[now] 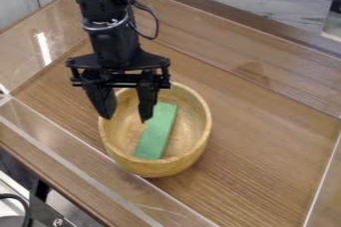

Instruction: Remove the green block from inside the brown bowl and put it on the table

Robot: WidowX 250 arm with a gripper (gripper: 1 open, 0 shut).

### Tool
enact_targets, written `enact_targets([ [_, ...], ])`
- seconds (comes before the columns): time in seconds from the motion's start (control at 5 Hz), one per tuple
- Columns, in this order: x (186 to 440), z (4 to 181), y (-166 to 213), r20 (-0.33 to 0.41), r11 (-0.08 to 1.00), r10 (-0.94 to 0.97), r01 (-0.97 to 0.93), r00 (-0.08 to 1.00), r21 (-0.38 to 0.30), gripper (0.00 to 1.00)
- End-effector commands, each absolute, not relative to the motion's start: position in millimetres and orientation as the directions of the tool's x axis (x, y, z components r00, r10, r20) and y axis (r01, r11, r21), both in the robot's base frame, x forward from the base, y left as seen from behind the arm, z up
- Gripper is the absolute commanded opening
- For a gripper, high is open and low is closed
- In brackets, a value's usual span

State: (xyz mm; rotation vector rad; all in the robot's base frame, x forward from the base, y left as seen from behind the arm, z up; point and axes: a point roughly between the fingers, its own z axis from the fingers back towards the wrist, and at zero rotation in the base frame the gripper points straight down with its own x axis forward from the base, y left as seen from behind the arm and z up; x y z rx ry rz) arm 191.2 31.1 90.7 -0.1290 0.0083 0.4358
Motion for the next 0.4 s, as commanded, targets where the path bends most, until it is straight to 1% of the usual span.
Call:
enact_targets([
  [0.0, 201, 98.7, 36, -0.003, 0.900, 0.418, -0.415, 0.908, -0.129, 1.00],
  [0.2, 200, 85.0, 35, -0.003, 0.929, 0.349, -0.347, 0.937, -0.132, 1.00],
])
